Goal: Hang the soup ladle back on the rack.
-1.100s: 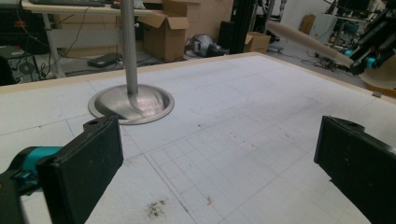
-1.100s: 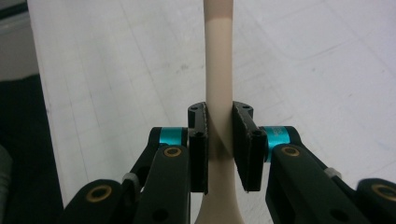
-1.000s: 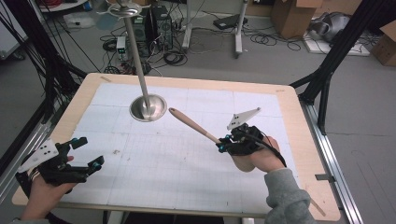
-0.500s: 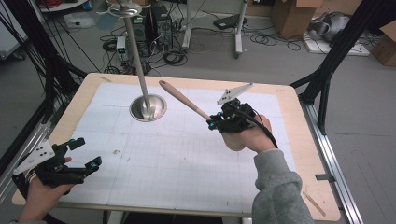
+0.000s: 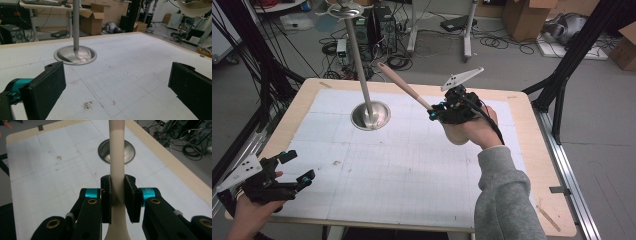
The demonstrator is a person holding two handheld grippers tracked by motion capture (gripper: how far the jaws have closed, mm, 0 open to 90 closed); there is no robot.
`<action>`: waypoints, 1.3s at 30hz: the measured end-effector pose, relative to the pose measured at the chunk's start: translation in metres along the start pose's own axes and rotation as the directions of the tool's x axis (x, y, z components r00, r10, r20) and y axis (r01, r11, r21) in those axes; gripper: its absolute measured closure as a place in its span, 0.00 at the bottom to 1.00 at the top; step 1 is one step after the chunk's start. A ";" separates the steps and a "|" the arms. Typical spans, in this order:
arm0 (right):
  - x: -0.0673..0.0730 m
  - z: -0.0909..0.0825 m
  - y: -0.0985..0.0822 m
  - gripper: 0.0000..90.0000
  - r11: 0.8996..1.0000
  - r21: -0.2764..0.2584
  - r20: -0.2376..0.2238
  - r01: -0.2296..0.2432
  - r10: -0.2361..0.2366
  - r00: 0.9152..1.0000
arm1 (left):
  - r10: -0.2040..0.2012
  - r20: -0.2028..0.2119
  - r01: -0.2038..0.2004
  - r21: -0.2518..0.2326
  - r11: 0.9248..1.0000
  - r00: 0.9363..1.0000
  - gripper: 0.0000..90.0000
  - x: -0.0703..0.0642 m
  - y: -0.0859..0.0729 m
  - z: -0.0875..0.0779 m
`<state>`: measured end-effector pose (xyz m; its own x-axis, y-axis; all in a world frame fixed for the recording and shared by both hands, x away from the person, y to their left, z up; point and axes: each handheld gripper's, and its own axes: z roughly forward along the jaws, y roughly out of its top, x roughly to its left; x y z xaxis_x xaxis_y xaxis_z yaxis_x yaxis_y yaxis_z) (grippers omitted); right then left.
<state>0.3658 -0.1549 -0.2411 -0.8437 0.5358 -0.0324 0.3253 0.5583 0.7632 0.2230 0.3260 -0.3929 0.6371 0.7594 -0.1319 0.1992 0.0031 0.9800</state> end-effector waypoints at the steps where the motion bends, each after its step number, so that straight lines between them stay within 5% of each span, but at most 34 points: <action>1: -0.001 -0.001 0.002 0.86 1.000 -0.004 -0.002 -0.002 0.002 1.000 | 0.004 -0.006 -0.004 0.008 1.000 1.000 0.02 0.000 0.000 0.000; 10: -0.005 -0.004 0.022 0.86 0.999 -0.011 0.021 0.032 -0.032 0.999 | -0.004 -0.021 0.005 0.012 1.000 1.000 0.02 0.000 -0.003 -0.005; 20: -0.012 -0.005 0.052 0.86 0.993 -0.119 0.049 -0.017 0.023 0.999 | 0.002 -0.044 -0.001 0.012 1.000 0.999 0.02 0.002 -0.005 -0.014; 39: -0.015 0.001 0.071 0.86 0.982 -0.186 0.045 -0.035 0.044 0.998 | -0.014 -0.049 0.015 0.010 1.000 0.999 0.02 0.004 -0.007 -0.019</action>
<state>0.4024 -0.1229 -0.1866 -0.8086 0.5877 -0.0278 0.2692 0.4117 0.8706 0.2104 0.3414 -0.3976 0.5968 0.7903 -0.1386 0.2158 0.0083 0.9764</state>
